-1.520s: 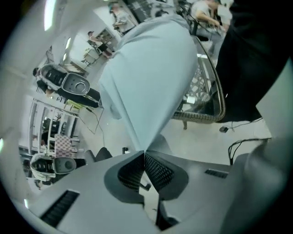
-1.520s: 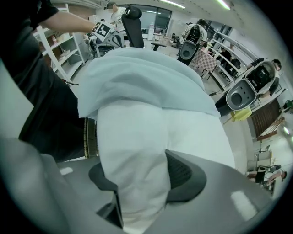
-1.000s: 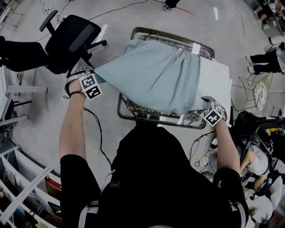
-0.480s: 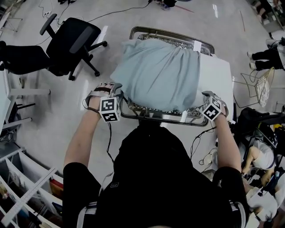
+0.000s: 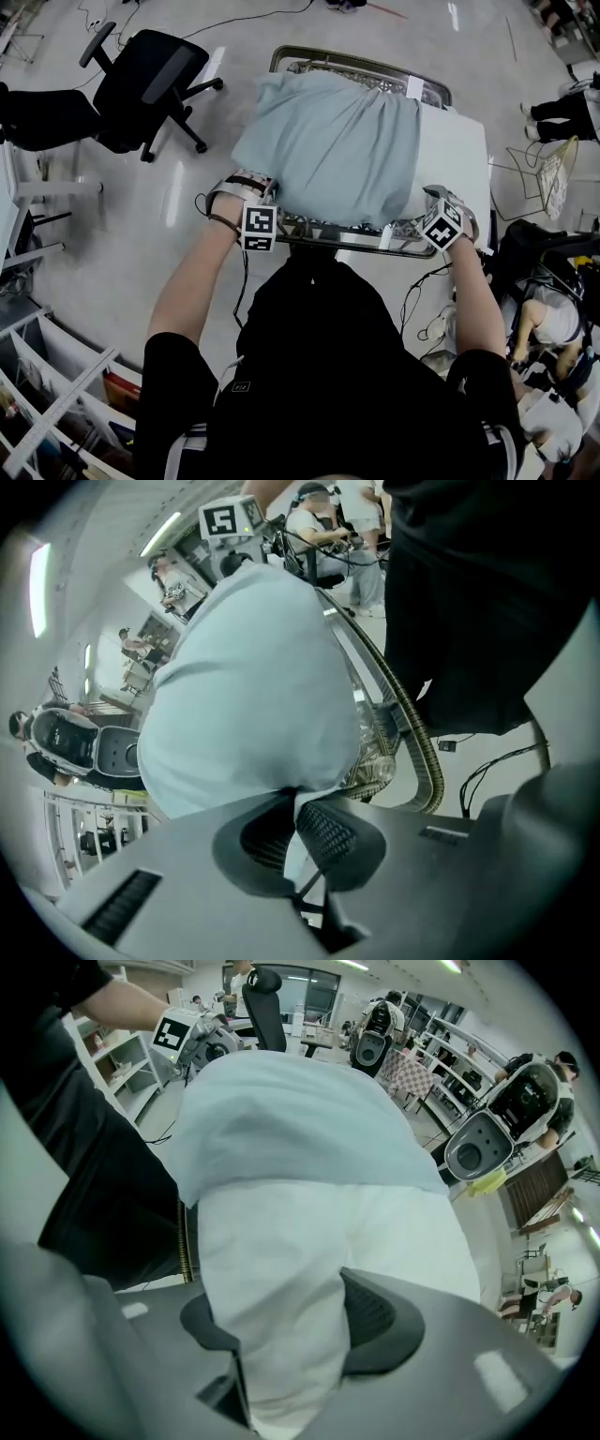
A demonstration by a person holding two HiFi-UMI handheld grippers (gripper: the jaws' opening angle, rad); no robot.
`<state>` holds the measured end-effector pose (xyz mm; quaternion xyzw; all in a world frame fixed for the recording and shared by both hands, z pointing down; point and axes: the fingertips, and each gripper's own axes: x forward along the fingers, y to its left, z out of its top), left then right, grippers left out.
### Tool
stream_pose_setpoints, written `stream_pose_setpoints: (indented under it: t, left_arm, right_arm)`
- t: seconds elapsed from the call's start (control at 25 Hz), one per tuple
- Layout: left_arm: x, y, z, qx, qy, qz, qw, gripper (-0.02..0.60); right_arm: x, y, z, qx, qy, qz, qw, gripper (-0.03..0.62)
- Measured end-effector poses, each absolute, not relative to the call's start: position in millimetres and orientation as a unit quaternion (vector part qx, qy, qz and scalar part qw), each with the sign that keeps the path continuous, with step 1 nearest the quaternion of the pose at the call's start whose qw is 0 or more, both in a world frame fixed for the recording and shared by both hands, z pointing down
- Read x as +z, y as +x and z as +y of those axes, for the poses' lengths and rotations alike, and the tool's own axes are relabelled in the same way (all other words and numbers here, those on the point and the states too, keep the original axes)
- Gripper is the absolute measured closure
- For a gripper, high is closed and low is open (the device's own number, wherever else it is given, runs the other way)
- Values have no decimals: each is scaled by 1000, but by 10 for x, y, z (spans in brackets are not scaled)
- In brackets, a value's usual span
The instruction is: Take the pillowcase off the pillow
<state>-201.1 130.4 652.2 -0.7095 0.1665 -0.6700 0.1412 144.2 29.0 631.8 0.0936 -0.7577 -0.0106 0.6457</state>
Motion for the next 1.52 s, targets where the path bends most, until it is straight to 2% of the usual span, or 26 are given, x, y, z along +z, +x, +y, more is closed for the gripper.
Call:
stream_pose_setpoints:
  t: [0.4,0.76,0.88,1.0,1.08,1.2,1.36,1.52]
  left_arm:
    - [6251,-2876,942,-696,-663,254,108,574]
    - [6112,-3155,720,-690,-662,278,91,574]
    - [6167,-3005,789,-691,-677,244,70,574]
    - [6124,-2762,952,-664,-711,226,43,572]
    - [5972,-2673,961,-635,-734,239,25,554]
    - [5707,-2598,783,-587,-764,267,-7,474]
    - [5341,-2443,292,-535,-790,298,-7,474]
    - [5223,-2167,-286,-522,-800,296,9,474]
  right_arm:
    - [6209,1407,345,15,101,-793,600,327]
    - [6189,1554,411,9,98,-810,578,329]
    - [6255,1567,442,8,94,-799,594,317]
    - [6295,1587,563,-1,60,-780,623,254]
    - [6227,1609,607,8,49,-780,624,253]
    - [5935,1598,423,40,86,-806,585,272]
    - [5595,1472,-39,64,150,-833,528,273]
    - [5588,1284,-436,52,151,-839,520,272]
